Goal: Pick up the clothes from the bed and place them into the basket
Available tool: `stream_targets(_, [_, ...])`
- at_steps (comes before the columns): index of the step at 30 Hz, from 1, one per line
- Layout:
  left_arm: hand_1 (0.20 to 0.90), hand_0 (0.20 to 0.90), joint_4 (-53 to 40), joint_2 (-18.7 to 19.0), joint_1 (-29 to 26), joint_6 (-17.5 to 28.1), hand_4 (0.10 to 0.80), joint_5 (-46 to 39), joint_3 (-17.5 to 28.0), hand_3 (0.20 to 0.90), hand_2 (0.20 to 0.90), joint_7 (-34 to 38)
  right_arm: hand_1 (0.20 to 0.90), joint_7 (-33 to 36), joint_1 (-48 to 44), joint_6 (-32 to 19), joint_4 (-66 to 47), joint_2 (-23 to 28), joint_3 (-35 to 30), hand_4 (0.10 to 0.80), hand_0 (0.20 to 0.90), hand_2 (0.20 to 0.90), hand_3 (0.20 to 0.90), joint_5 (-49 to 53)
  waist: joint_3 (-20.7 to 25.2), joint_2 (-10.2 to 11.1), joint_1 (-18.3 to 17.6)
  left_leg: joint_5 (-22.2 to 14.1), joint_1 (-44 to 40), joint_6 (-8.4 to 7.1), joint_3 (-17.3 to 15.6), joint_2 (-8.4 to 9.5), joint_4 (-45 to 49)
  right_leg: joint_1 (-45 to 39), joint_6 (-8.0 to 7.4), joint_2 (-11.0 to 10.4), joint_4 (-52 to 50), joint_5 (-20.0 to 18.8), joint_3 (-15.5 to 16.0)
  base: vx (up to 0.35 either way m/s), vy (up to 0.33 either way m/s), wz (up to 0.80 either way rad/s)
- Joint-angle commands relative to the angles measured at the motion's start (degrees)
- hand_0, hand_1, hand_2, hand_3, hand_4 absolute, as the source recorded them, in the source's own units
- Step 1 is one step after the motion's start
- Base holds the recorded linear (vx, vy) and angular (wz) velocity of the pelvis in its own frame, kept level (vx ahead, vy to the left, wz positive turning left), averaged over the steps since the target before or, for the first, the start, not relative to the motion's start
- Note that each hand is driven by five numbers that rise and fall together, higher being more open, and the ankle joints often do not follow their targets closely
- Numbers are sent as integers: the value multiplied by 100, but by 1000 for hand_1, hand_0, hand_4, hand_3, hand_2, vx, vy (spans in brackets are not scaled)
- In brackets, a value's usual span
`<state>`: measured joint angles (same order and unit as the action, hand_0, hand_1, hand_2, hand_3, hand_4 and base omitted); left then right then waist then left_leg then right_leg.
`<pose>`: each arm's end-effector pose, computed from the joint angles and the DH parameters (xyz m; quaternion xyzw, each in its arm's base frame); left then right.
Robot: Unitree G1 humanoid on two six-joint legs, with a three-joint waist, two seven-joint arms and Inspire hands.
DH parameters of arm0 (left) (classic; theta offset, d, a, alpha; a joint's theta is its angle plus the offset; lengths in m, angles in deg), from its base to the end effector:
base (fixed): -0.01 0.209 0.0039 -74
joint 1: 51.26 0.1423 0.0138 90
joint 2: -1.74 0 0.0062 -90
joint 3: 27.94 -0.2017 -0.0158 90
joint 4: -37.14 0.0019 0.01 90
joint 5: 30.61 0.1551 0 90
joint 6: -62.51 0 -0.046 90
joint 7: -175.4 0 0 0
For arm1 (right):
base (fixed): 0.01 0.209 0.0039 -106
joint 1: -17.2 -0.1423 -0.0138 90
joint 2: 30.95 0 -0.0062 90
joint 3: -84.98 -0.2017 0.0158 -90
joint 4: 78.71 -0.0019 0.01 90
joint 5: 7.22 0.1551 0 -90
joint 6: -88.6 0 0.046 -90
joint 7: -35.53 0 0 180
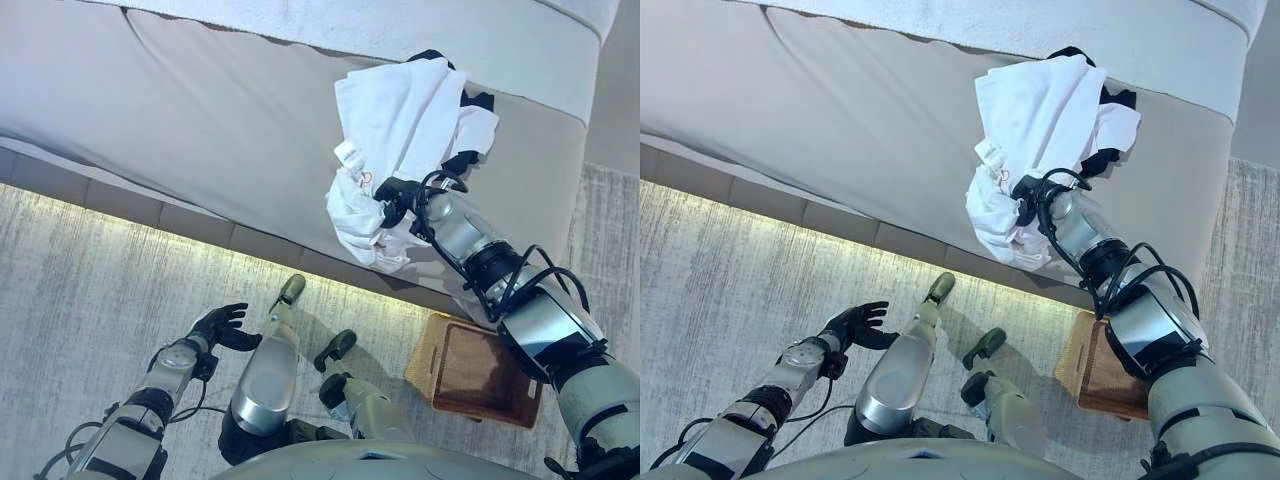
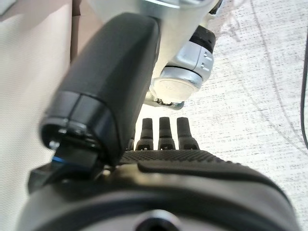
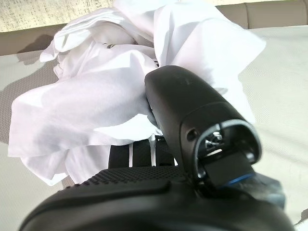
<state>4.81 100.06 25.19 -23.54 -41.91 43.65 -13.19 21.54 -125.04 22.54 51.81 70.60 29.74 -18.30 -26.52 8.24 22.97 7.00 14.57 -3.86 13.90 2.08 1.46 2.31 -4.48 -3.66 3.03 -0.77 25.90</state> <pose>0.2043 0.2589 -0.0830 0.1609 0.3723 -0.0707 0.9113 0.3746 -0.1712 0.1228 -0.4952 0.1792 0.1358 0.8392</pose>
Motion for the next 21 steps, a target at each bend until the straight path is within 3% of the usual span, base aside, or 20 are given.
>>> stream_targets(1, [900,900,-117,-34,328,29,800,-76,-174,900,900,23,300,716,-548,-298,-410,123,0,100,300,300,200,15,190,28,51,-254,-348,328,23,27,-430,7,114,-47,-916,421,-266,-52,52,3])
stream_targets(8, [900,900,1,-108,682,-7,800,18,-81,900,900,88,300,1936,-742,-690,-1359,639,-811,100,300,300,200,-245,682,37,-147,-333,-737,377,-65,0,-503,-311,56,-82,-921,425,-375,33,11,-7])
stream_targets(13, [900,900,352,-227,1072,181,800,67,2,900,900,15,300,3226,-1352,-1047,-2022,1622,-1477,100,300,300,200,-231,1339,-26,-373,-475,-1214,451,-213,60,-547,-691,-13,-175,-890,399,-524,88,68,-18])
stream_targets(18, [900,900,749,-182,1250,230,800,13,57,900,900,-47,300,3925,-2628,-880,-1558,2830,-929,100,300,300,200,425,1844,28,-538,-621,-1615,489,-403,108,-557,-938,-99,-239,-862,274,-623,96,14,-15])
stream_targets(21, [900,900,866,-74,1307,90,800,20,147,900,900,-152,300,4160,-3595,-935,-783,3469,-242,100,300,300,200,1093,2157,111,-648,-671,-1772,497,-495,140,-592,-1038,-165,-255,-819,161,-696,67,-19,-12])
